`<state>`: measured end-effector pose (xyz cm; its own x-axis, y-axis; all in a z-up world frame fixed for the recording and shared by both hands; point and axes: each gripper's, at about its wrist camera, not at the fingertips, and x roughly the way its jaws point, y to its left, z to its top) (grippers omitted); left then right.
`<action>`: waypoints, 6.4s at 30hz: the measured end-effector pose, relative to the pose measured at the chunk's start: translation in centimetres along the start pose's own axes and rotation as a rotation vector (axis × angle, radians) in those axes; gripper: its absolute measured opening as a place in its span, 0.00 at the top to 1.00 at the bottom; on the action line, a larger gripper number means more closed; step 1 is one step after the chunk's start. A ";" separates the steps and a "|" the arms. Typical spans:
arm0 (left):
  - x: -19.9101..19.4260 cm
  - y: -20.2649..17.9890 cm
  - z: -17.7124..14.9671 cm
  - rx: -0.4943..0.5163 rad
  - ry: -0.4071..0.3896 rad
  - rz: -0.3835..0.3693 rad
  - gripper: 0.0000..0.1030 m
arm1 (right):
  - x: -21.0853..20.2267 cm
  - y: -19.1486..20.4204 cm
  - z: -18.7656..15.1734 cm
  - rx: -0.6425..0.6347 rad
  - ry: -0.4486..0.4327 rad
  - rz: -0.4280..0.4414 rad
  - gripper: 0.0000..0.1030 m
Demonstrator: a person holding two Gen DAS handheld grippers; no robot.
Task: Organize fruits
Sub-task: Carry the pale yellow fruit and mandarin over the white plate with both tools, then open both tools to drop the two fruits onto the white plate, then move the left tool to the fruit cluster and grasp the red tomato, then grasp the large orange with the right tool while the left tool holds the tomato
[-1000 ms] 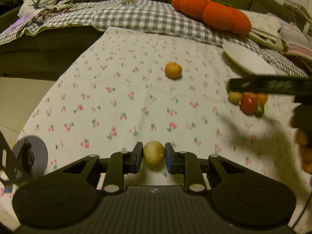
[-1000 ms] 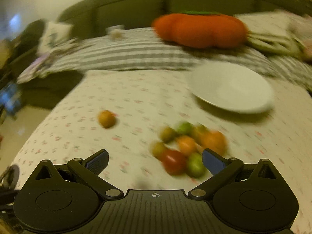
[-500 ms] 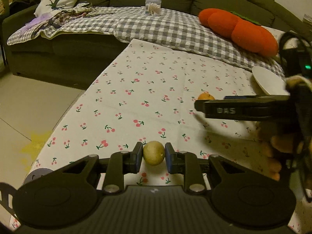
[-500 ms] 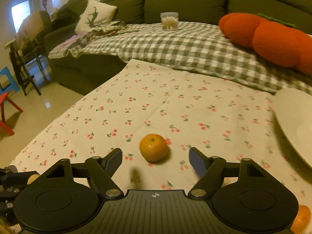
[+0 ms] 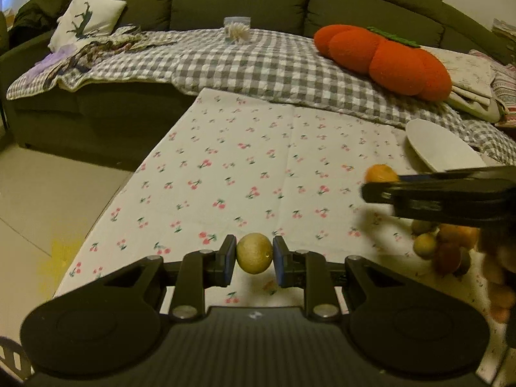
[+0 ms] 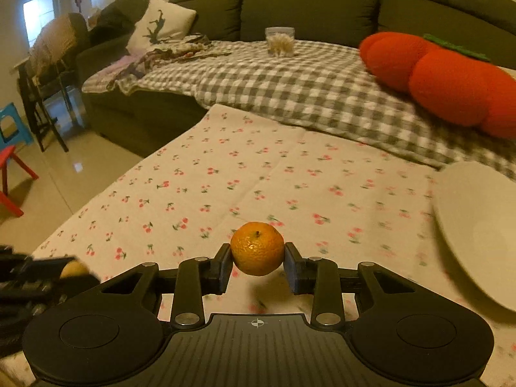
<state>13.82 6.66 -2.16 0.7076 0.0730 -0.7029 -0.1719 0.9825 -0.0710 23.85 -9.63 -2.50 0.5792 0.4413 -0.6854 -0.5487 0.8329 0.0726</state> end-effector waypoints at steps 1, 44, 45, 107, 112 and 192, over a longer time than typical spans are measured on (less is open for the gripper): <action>0.0 -0.4 0.2 0.007 -0.001 -0.002 0.78 | -0.5 -0.3 0.0 0.008 0.004 -0.003 0.68; 10.5 -24.3 7.7 0.394 -0.043 -0.277 0.78 | -7.9 -20.8 -2.6 0.300 0.000 -0.261 0.68; 10.9 -24.5 7.6 0.398 -0.041 -0.284 0.78 | -7.7 -20.9 -2.6 0.295 0.002 -0.261 0.68; 2.9 -15.0 0.9 0.105 0.207 -0.323 0.33 | -15.4 -14.7 -4.7 0.558 -0.037 -0.151 0.07; 4.1 -15.3 -0.1 0.132 0.221 -0.317 0.36 | -14.3 -15.6 -5.7 0.632 -0.002 -0.121 0.07; 2.7 -13.9 2.4 0.041 0.082 -0.322 0.67 | -7.6 -16.5 -6.5 0.778 0.065 -0.045 0.62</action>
<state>19.77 -6.35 -1.41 0.6635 -0.2544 -0.7036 0.0804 0.9592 -0.2709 24.61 -28.94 -3.16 0.5408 0.4013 -0.7393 0.0686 0.8549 0.5142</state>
